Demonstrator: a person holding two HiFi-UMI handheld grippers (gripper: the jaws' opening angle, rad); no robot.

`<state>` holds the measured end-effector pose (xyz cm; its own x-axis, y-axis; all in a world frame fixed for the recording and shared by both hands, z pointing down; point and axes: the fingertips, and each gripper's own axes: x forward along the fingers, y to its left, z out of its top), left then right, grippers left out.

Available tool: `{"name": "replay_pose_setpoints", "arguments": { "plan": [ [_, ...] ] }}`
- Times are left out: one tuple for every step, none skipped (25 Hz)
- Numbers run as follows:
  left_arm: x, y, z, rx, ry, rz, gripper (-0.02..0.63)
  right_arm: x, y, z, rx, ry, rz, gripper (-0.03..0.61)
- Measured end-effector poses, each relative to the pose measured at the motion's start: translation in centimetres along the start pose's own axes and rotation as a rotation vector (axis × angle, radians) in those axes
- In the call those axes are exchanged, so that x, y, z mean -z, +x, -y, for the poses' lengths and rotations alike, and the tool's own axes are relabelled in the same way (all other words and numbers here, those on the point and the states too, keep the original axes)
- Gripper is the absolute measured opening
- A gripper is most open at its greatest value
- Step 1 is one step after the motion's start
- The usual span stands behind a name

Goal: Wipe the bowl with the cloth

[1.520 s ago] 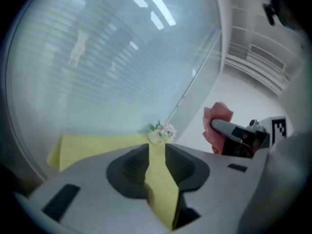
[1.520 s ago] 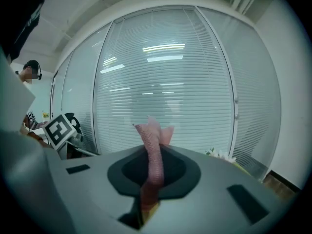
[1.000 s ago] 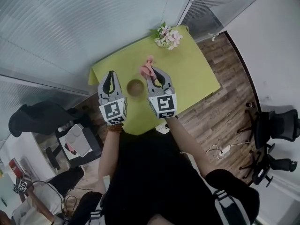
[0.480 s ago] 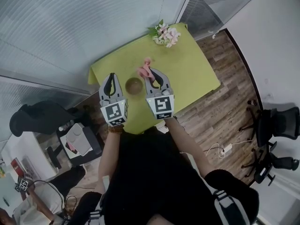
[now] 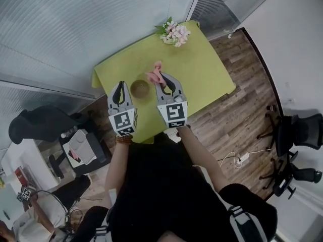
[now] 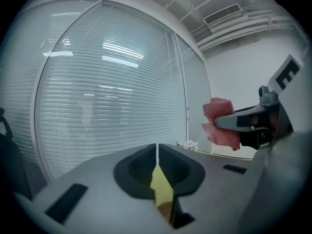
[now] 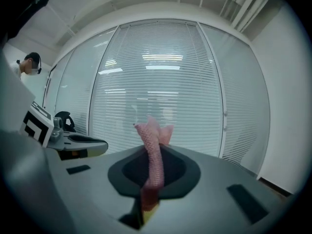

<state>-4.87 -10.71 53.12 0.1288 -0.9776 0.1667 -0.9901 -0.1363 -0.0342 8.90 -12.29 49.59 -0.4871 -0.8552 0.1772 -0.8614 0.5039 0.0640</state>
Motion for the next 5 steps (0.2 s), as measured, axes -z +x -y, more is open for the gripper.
{"name": "replay_pose_setpoints", "arguments": {
  "plan": [
    [0.3,-0.1,0.1,-0.004,-0.004,-0.005,0.023,0.1,-0.2,0.1,-0.002,-0.004,-0.001,0.012],
    [0.7,-0.1,0.2,-0.006,-0.005,-0.011,0.023,0.2,-0.4,0.3,-0.003,-0.009,-0.002,0.012],
    [1.1,-0.1,0.4,-0.008,-0.003,-0.018,0.023,0.2,-0.5,0.5,-0.003,-0.013,-0.002,0.012],
    [1.5,0.0,0.5,-0.008,0.000,-0.028,0.023,0.3,-0.7,0.7,-0.003,-0.018,-0.002,0.012],
    [1.9,0.0,0.7,-0.008,0.004,-0.038,0.023,0.4,-0.8,0.9,-0.002,-0.022,-0.003,0.012]
  ]
}}
